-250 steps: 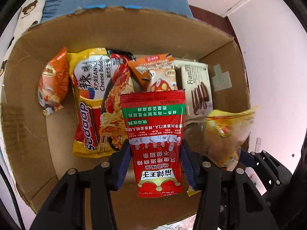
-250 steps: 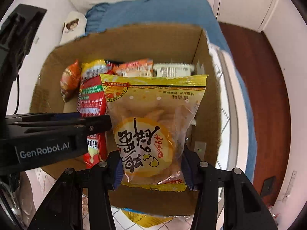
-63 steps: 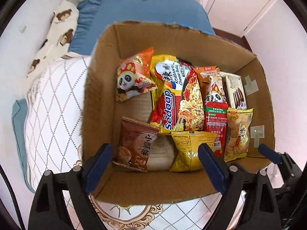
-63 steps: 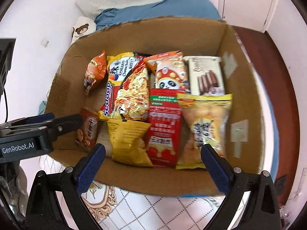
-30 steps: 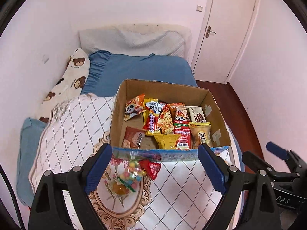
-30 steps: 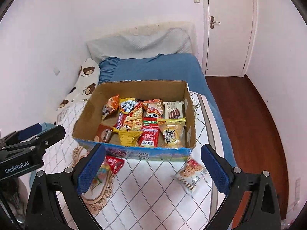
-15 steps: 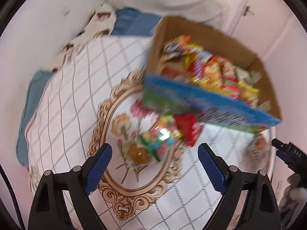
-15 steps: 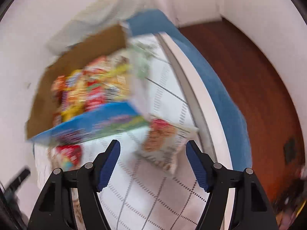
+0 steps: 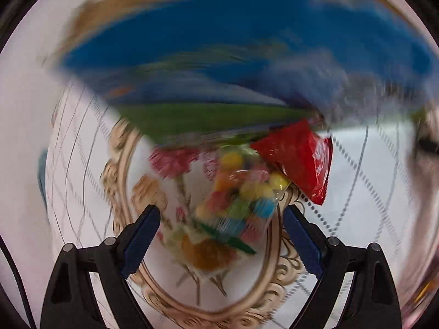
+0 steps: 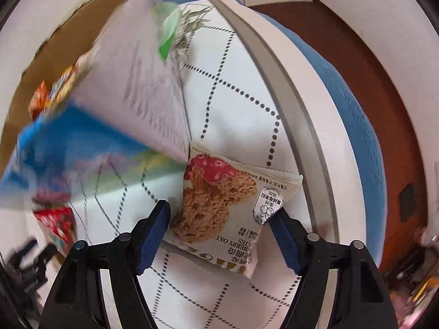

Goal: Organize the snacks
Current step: 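Grasp the candy ball bag with left tool while right tool grasps oat cookie pack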

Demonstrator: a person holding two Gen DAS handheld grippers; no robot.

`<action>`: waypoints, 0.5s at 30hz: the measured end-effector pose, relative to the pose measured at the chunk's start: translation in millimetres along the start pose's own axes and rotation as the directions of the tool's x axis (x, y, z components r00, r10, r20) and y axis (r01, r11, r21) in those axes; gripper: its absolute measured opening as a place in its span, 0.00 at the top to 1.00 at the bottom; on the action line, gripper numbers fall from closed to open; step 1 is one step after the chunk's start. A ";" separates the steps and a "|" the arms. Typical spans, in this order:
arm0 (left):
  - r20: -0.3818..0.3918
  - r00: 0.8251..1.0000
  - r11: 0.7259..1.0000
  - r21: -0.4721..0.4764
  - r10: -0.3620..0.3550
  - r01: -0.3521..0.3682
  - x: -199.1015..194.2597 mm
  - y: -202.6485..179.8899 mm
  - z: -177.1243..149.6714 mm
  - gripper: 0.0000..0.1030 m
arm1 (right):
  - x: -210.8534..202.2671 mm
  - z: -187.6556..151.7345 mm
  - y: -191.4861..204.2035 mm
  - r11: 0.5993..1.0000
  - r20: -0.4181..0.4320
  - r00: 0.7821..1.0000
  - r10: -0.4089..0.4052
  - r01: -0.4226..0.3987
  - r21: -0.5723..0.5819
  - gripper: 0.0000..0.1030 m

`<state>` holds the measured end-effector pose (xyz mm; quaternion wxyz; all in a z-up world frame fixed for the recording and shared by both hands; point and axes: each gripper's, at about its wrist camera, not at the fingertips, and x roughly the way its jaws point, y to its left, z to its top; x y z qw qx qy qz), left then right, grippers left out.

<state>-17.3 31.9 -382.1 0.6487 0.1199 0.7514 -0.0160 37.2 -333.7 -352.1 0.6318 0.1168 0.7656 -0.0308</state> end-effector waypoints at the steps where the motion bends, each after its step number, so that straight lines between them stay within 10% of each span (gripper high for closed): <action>1: 0.001 1.000 0.999 0.040 0.016 -0.016 3.5 -5.7 0.3 0.16 | -0.6 -2.7 2.2 1.000 -0.001 1.000 -0.006 0.006 -0.013 0.29; 3: -0.015 1.000 0.994 0.112 0.022 -0.020 11.2 -18.0 -1.1 0.45 | -1.1 -8.0 4.0 0.999 -0.006 1.000 -0.015 0.015 -0.032 0.32; 8: 0.009 0.998 0.986 0.157 0.055 -0.056 10.2 -32.5 -11.9 0.49 | -0.5 -32.5 11.5 0.996 -0.042 0.999 -0.003 -0.001 -0.084 0.34; 15: -0.102 0.979 0.984 -0.061 -0.176 0.170 -1.6 -30.7 -60.2 0.50 | -1.0 -94.5 43.1 0.979 -0.131 0.990 0.047 -0.072 -0.190 0.34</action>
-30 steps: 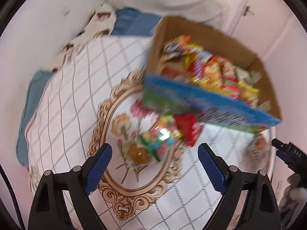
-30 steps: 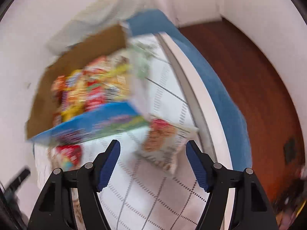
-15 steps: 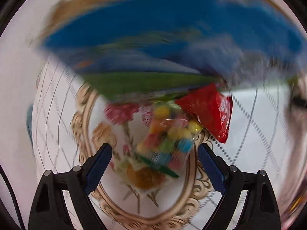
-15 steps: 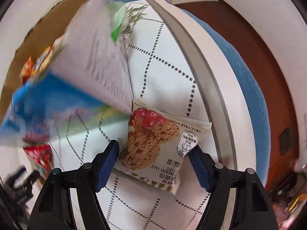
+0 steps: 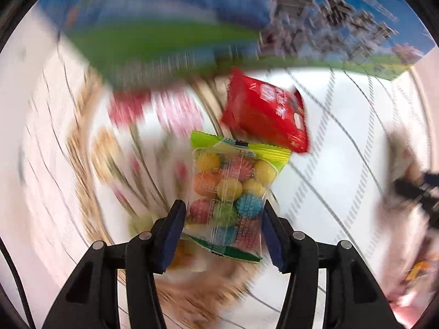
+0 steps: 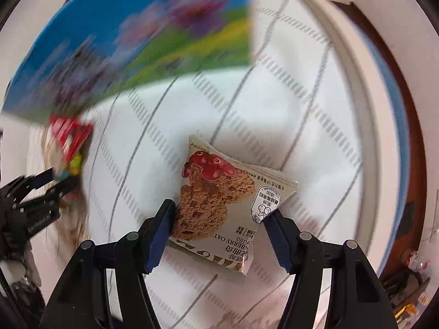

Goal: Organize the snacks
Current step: 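Grasp the candy ball bag with left tool while right tool grasps oat cookie pack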

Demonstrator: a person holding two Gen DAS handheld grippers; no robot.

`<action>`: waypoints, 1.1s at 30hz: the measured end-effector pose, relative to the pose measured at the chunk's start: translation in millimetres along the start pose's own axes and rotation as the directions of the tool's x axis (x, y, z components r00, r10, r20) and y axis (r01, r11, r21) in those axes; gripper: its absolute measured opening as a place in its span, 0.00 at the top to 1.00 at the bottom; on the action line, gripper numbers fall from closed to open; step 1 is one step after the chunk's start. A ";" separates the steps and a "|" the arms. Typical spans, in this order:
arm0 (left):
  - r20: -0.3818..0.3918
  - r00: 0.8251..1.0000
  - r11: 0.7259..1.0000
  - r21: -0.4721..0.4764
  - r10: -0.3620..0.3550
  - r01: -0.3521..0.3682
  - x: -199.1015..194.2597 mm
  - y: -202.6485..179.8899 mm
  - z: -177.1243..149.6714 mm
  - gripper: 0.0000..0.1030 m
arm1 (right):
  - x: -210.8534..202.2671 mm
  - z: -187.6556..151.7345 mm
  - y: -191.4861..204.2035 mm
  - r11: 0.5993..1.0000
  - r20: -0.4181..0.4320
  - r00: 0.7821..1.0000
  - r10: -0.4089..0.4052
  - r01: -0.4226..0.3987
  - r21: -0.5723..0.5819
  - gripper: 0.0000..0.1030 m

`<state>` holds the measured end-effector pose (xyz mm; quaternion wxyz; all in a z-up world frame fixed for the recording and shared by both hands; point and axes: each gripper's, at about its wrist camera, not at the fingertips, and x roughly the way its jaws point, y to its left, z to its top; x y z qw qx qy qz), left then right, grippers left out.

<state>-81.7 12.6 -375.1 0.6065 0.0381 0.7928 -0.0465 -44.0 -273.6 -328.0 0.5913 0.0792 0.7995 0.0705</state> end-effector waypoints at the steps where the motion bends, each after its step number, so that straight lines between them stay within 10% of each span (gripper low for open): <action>1: -0.035 0.999 0.999 -0.035 -0.039 0.037 3.5 -1.5 -13.7 0.50 | 1.1 -8.2 6.8 1.000 -0.014 1.000 0.007 -0.007 -0.023 0.34; 12: -0.107 0.968 0.959 -0.202 -0.225 0.201 24.6 -5.3 -74.5 0.45 | 14.0 -79.4 36.7 0.992 -0.090 0.996 -0.004 -0.008 -0.128 0.34; 18: -0.086 0.964 0.945 -0.237 -0.253 0.227 32.3 0.9 -68.4 0.43 | 5.2 -55.6 27.4 0.999 -0.055 0.998 0.024 -0.026 -0.031 0.21; 24: -0.058 0.976 0.956 -0.222 -0.211 0.194 23.5 12.0 -24.5 0.43 | -8.6 -57.6 7.9 1.000 -0.022 1.000 -0.006 0.006 0.008 0.34; 33: -0.080 0.974 0.961 -0.200 -0.213 0.193 42.2 -7.9 2.4 0.43 | -12.8 -53.9 44.2 0.966 0.045 0.994 -0.102 0.110 -0.236 0.36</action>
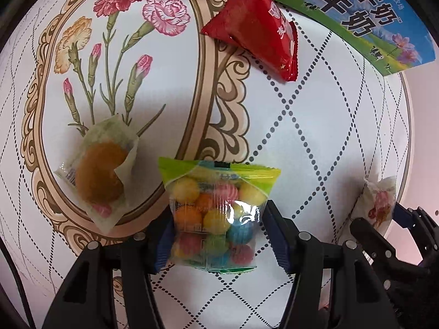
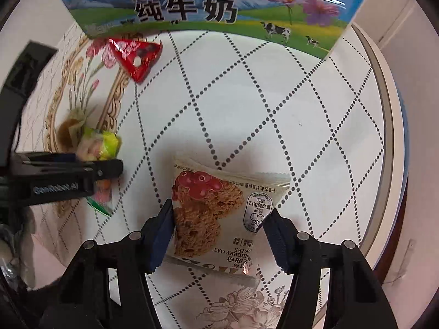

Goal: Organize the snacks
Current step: 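Carry both packs into the box, lower them and open both tools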

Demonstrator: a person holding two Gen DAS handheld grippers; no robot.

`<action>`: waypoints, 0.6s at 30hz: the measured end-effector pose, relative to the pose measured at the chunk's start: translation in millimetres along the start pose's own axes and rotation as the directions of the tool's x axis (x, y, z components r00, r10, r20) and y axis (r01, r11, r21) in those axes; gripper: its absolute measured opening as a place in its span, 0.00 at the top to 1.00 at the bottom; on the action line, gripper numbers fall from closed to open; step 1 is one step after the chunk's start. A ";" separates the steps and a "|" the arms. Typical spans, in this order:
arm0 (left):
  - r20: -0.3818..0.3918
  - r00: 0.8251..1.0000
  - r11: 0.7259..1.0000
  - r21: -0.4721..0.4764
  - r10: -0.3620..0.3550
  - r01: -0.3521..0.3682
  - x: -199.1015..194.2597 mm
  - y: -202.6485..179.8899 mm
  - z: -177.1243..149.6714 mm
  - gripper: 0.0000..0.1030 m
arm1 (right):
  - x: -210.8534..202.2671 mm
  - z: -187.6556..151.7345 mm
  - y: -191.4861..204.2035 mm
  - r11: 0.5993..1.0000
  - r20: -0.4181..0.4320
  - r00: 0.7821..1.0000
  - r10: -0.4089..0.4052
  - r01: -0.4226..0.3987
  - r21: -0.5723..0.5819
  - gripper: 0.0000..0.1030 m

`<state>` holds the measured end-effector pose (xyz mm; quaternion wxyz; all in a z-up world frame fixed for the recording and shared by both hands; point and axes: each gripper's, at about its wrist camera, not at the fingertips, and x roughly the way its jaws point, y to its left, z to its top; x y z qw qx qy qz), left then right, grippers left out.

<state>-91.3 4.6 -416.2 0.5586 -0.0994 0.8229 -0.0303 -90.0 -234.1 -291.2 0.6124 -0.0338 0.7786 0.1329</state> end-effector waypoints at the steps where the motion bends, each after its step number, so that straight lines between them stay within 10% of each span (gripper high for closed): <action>1: -0.007 1.000 1.000 -0.001 -0.003 0.003 -0.3 0.6 -0.8 0.43 | -0.1 -0.9 -4.1 1.000 -0.008 1.000 0.013 -0.013 0.022 0.36; 18: 0.039 0.997 0.998 0.024 0.059 -0.060 -10.6 -6.2 -28.9 0.55 | 21.3 -15.8 -29.4 0.982 -0.024 0.995 0.099 -0.094 0.161 0.39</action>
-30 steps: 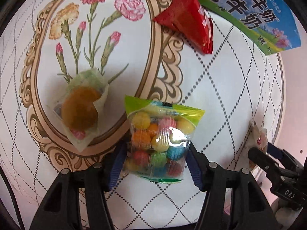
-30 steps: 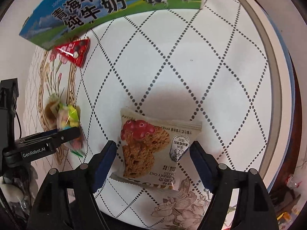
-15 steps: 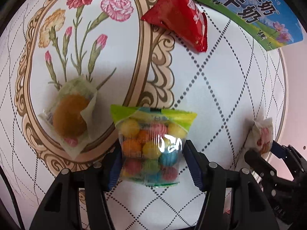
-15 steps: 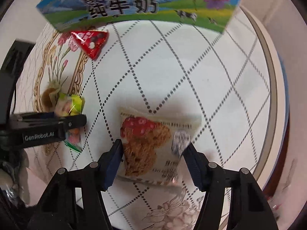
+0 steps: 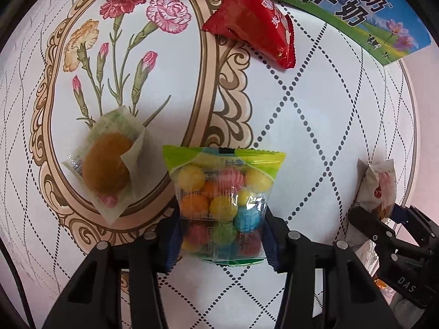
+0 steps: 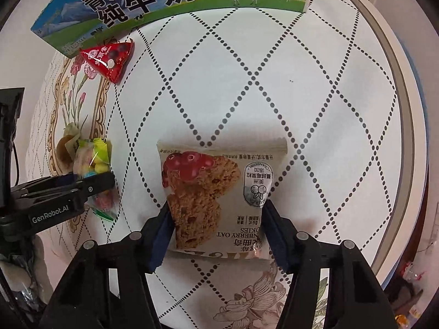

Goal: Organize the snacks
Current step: 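Carry both packs into the box, lower them and open both tools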

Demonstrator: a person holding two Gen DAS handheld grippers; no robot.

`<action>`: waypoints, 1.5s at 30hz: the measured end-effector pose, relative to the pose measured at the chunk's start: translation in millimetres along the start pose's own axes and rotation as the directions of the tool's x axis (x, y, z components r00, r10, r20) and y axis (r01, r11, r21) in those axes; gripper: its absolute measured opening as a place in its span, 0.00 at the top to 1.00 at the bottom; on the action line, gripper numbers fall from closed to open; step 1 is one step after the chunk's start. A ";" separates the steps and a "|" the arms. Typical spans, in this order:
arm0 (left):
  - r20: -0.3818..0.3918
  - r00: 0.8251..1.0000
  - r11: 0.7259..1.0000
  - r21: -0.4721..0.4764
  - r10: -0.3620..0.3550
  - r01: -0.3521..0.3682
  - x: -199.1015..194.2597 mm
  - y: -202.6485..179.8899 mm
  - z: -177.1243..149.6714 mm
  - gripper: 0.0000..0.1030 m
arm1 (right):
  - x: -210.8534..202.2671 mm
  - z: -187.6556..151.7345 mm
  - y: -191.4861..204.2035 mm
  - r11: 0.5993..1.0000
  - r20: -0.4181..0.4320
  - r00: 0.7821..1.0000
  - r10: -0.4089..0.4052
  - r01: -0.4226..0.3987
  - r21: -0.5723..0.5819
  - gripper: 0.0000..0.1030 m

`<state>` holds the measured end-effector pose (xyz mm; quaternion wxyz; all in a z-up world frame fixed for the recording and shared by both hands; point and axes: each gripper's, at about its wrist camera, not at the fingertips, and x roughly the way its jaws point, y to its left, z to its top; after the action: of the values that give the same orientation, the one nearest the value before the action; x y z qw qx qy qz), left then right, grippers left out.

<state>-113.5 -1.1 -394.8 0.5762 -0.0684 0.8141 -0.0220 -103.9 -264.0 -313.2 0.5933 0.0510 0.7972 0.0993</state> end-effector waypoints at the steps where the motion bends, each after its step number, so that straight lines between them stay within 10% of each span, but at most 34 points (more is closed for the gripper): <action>1: 0.002 1.000 1.000 0.001 0.003 -0.003 -4.1 3.2 -3.4 0.55 | 2.7 1.1 4.6 1.000 0.004 1.000 -0.004 0.004 -0.002 0.40; 22: 0.196 0.971 0.989 0.088 -0.137 0.122 -167.6 -30.7 8.1 0.56 | -87.0 32.2 15.0 0.978 0.168 0.964 0.206 -0.204 -0.030 0.46; 33: 0.297 0.953 0.978 0.206 -0.055 -0.008 -236.3 -50.7 138.4 0.56 | -178.0 147.7 28.8 0.971 0.363 0.900 0.241 -0.222 -0.094 0.46; 45: 0.105 0.988 0.982 0.136 0.114 -0.128 -149.0 4.8 266.4 0.56 | -130.0 285.0 18.1 0.989 0.288 0.946 0.147 -0.148 -0.019 0.46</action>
<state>185.5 35.5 -345.2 0.6186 0.0214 0.7843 -0.0417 205.7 -244.4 -266.3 0.6939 0.1255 0.6964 0.1337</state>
